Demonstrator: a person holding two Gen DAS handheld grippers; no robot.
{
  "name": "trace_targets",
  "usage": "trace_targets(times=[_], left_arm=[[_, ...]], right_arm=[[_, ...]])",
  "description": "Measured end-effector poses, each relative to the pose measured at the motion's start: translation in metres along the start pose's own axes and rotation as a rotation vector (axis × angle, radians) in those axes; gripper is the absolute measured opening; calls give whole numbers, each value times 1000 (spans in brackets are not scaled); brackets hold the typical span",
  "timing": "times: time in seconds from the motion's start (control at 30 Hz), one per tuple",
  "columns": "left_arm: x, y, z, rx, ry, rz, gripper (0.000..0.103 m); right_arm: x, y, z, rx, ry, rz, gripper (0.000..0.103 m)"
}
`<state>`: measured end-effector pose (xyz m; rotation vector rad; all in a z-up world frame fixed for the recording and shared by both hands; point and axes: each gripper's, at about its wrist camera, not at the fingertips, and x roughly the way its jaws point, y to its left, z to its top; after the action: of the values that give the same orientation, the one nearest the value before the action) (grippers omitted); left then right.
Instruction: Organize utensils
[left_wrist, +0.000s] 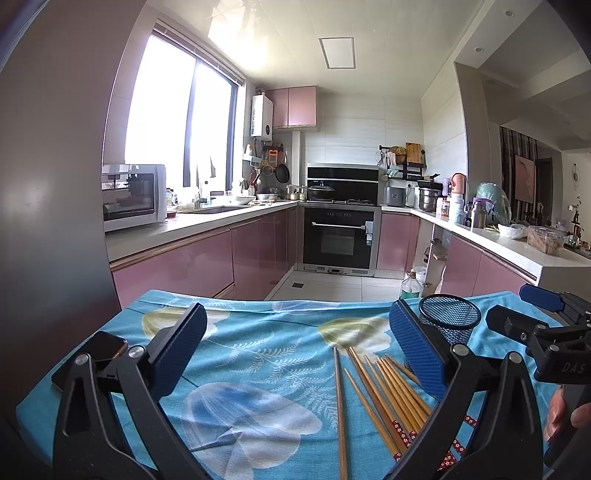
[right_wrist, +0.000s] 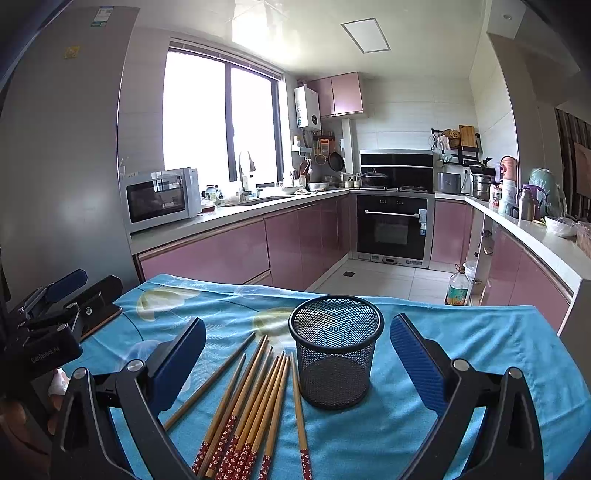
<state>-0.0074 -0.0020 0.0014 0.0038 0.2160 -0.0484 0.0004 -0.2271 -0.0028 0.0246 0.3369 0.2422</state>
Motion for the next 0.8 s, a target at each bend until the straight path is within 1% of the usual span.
trace_targets(times=[0.8], left_arm=[[-2, 1, -1, -8, 1, -4, 97]], right_arm=[[-2, -3, 0, 1, 1, 2, 97]])
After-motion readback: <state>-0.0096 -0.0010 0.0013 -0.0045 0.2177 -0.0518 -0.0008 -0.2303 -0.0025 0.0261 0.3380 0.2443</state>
